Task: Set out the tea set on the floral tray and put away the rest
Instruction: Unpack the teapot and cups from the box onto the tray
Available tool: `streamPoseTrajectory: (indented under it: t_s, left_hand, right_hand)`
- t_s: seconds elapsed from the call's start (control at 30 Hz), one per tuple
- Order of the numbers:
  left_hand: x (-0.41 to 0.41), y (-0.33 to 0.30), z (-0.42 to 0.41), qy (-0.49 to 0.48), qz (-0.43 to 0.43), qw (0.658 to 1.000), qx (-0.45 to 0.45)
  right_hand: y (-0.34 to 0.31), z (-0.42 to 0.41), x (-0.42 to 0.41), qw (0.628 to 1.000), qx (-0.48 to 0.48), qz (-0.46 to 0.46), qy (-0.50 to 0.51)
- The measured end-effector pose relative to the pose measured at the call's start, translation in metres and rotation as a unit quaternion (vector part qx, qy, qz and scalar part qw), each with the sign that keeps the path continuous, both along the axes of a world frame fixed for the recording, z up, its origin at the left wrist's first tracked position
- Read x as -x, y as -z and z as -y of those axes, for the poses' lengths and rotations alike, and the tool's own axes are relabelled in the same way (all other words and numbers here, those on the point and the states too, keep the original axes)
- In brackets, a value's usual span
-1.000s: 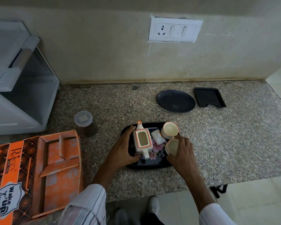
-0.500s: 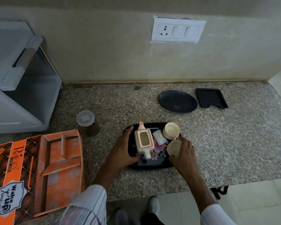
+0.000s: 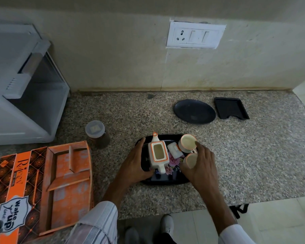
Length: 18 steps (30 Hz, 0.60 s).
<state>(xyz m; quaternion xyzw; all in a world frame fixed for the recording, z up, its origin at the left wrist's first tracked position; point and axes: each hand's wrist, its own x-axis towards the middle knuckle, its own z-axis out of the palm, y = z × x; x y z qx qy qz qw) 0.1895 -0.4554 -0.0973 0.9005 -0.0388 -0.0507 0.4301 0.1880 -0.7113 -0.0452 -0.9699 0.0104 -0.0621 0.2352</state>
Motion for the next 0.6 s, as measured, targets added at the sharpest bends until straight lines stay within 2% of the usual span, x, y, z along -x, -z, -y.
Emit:
streamPoseTrajectory:
  t_s: [0.07, 0.2, 0.6]
  left_hand:
    - [0.001, 0.001, 0.000, -0.001, 0.000, 1.000, 0.000]
    - [0.006, 0.003, 0.000, -0.006, -0.011, 1.000, -0.003]
    - [0.008, 0.010, -0.006, -0.001, -0.011, 1.000, -0.016]
  right_hand:
    - [-0.007, -0.023, -0.008, 0.999, 0.028, -0.010, -0.024]
    - [-0.004, -0.061, -0.032, 0.991, 0.074, -0.101, -0.040]
    - [0.001, -0.068, -0.057, 0.965, 0.210, -0.131, -0.083]
